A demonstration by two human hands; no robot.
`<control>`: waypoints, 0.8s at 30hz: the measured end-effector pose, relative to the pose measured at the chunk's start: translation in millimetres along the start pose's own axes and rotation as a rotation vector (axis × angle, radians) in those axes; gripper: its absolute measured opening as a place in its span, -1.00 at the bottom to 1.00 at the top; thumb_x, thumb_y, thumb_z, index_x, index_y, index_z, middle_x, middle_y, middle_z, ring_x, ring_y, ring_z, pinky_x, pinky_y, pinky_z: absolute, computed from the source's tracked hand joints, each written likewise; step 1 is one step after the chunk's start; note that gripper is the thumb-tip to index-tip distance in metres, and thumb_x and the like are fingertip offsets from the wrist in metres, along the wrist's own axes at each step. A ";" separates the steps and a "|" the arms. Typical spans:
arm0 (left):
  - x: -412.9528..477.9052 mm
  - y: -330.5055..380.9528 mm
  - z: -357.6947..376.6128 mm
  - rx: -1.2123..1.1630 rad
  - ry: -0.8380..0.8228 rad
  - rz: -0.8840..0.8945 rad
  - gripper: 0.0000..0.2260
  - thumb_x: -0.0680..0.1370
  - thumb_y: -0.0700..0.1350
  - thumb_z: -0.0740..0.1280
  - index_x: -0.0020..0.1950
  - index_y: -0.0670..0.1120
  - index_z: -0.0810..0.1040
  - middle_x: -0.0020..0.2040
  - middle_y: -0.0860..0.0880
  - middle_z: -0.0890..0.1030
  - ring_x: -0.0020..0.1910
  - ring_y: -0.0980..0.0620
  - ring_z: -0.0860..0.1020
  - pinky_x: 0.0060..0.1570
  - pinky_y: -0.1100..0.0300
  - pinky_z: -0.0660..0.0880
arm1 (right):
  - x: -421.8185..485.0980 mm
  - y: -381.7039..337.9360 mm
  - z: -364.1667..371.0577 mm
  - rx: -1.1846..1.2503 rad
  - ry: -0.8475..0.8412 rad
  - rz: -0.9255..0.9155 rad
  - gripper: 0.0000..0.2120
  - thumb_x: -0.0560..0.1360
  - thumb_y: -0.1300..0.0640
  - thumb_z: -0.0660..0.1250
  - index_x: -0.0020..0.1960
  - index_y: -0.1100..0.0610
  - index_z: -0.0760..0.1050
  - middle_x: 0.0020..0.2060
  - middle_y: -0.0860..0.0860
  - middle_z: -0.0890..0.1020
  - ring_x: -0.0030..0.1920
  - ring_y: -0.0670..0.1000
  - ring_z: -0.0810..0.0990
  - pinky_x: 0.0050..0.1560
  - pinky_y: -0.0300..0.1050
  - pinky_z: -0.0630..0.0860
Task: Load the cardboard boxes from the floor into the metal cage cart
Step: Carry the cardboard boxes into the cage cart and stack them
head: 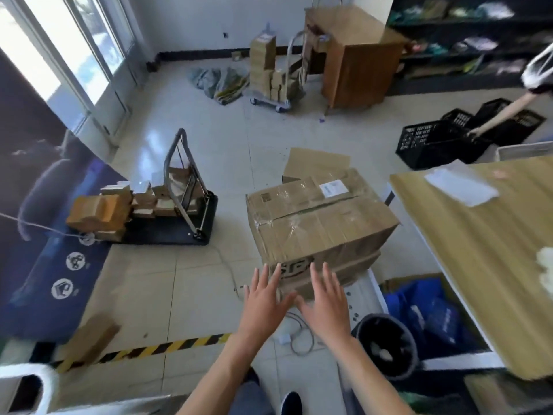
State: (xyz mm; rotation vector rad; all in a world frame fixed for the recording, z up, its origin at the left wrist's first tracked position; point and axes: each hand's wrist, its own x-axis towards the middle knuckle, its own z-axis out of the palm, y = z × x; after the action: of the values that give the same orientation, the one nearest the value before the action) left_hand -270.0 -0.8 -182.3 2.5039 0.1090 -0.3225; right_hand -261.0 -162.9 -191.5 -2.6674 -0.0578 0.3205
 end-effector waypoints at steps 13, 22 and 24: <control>180.5 -3.3 14.3 -0.138 -0.053 -0.151 -0.25 0.56 0.28 0.25 0.64 0.08 0.01 0.64 -0.11 0.02 0.61 -0.13 -0.04 0.52 -0.19 0.03 | 139.4 54.0 -38.5 0.034 -0.028 0.177 -0.22 0.60 -0.25 0.17 0.63 -0.10 -0.21 0.63 0.01 -0.17 0.61 0.11 -0.15 0.56 0.11 0.02; 234.6 -32.6 36.8 -0.533 -0.035 -0.433 -0.13 0.50 0.13 0.44 0.63 -0.11 0.03 0.59 -0.14 0.20 0.55 -0.13 0.21 0.49 -0.12 0.21 | 216.3 120.5 -59.3 0.051 -0.146 0.267 -0.25 0.60 -0.24 0.18 0.64 -0.10 -0.13 0.63 -0.03 -0.13 0.61 0.08 -0.12 0.57 0.11 0.03; 241.3 -35.5 43.8 -0.680 -0.019 -0.470 -0.19 0.49 0.06 0.49 0.60 -0.04 0.12 0.52 -0.08 0.35 0.46 -0.09 0.37 0.43 -0.14 0.32 | 240.5 143.1 -66.8 0.043 -0.168 0.286 -0.26 0.60 -0.25 0.18 0.64 -0.11 -0.10 0.63 -0.04 -0.10 0.61 0.10 -0.08 0.55 0.13 0.08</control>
State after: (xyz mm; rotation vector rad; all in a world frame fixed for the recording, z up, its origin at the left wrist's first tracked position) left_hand -51.0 3.5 -298.2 1.7770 0.6852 -0.4141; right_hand -13.2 -297.8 -248.1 -2.5990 0.2775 0.6286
